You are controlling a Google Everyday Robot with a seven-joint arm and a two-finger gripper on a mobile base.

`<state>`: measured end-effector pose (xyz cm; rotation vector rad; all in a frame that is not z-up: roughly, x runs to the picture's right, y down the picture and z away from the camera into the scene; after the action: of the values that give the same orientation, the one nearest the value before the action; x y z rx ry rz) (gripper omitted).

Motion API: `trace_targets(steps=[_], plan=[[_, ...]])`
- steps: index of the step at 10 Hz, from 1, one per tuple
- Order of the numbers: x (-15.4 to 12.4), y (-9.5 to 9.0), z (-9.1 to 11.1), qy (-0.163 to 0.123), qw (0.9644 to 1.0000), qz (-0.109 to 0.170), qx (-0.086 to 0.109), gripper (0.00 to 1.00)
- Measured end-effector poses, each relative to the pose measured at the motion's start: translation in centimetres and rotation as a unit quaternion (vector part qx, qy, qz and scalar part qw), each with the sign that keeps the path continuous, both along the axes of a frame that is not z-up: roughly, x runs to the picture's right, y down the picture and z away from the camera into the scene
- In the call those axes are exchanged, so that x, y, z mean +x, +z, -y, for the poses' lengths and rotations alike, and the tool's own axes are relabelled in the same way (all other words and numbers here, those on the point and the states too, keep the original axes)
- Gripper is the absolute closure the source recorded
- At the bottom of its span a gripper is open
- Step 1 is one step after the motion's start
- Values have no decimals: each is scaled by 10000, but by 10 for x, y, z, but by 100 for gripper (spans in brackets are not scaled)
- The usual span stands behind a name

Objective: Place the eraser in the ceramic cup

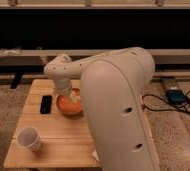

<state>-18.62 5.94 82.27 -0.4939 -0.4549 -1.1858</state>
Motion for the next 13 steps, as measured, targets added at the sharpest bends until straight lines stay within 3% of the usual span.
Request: trace_targets(steps=[2, 5, 9, 10, 13], plan=[[-45, -5, -8, -416, 9984, 374, -26, 20], [-104, -6, -19, -995, 9920, 774, 12, 20], [-130, 34, -8, -1237, 9889, 816, 79, 20], [-137, 50, -2, -1258, 9887, 808, 45, 20], [-151, 75, 5, -1316, 9880, 814, 2, 20]])
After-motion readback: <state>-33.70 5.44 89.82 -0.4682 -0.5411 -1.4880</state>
